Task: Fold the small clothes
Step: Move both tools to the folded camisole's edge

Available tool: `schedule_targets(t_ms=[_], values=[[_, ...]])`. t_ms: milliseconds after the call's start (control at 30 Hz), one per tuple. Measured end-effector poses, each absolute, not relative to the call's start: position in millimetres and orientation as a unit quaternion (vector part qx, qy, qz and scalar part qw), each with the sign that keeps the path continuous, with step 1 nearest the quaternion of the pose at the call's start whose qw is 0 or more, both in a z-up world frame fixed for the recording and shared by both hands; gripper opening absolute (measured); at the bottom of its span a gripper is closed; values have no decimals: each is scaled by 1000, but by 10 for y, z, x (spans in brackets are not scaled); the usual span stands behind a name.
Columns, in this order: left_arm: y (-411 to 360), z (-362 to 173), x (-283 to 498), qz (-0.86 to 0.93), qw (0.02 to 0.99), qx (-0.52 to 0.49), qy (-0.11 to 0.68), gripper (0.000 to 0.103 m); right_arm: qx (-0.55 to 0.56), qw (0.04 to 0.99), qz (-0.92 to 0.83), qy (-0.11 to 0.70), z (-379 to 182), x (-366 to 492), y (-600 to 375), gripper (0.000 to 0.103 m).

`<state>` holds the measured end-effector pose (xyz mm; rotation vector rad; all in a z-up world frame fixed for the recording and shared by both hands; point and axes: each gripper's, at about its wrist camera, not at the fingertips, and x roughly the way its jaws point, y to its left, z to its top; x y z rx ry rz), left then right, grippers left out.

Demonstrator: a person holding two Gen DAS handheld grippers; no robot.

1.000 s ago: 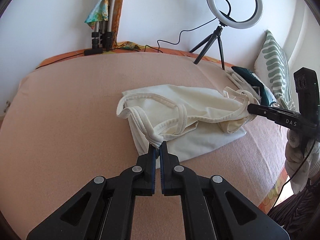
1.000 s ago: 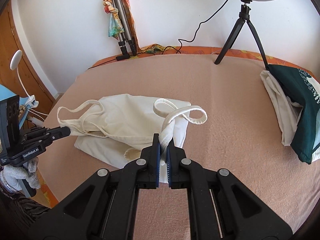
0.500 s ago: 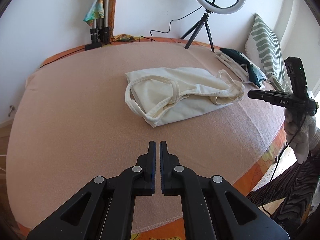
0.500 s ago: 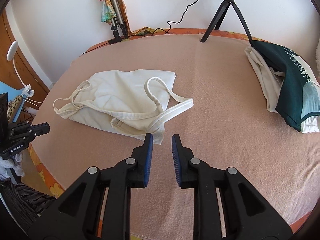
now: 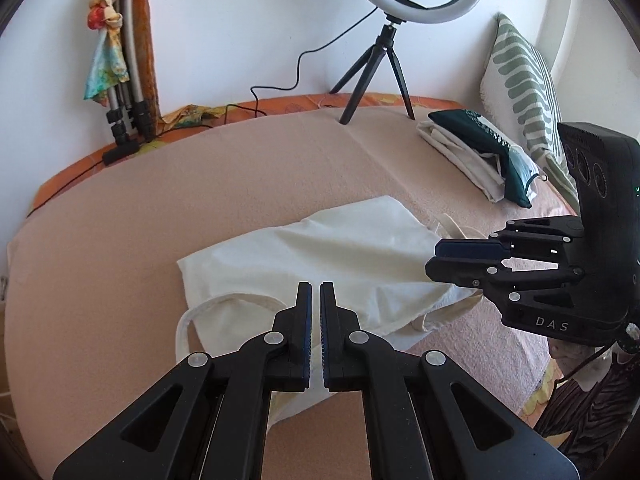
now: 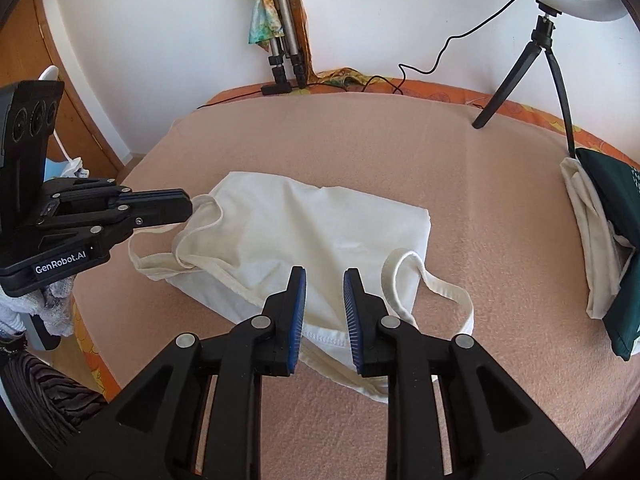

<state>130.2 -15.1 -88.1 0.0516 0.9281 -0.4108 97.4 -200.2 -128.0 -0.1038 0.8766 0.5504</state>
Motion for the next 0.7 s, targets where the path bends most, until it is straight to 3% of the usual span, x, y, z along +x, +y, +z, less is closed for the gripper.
schedule_targets(t_ms=[367, 533, 700], values=[[-33, -1377, 758, -213, 833, 28, 510, 2, -43, 838, 267, 474, -1630, 754, -2256, 21], [50, -1266, 538, -221, 836, 20, 502, 3, -57, 824, 273, 492, -1679, 585, -2317, 21], [161, -892, 585, -230, 859, -26, 457, 6, 4, 814, 339, 471, -1386, 529, -2472, 22]])
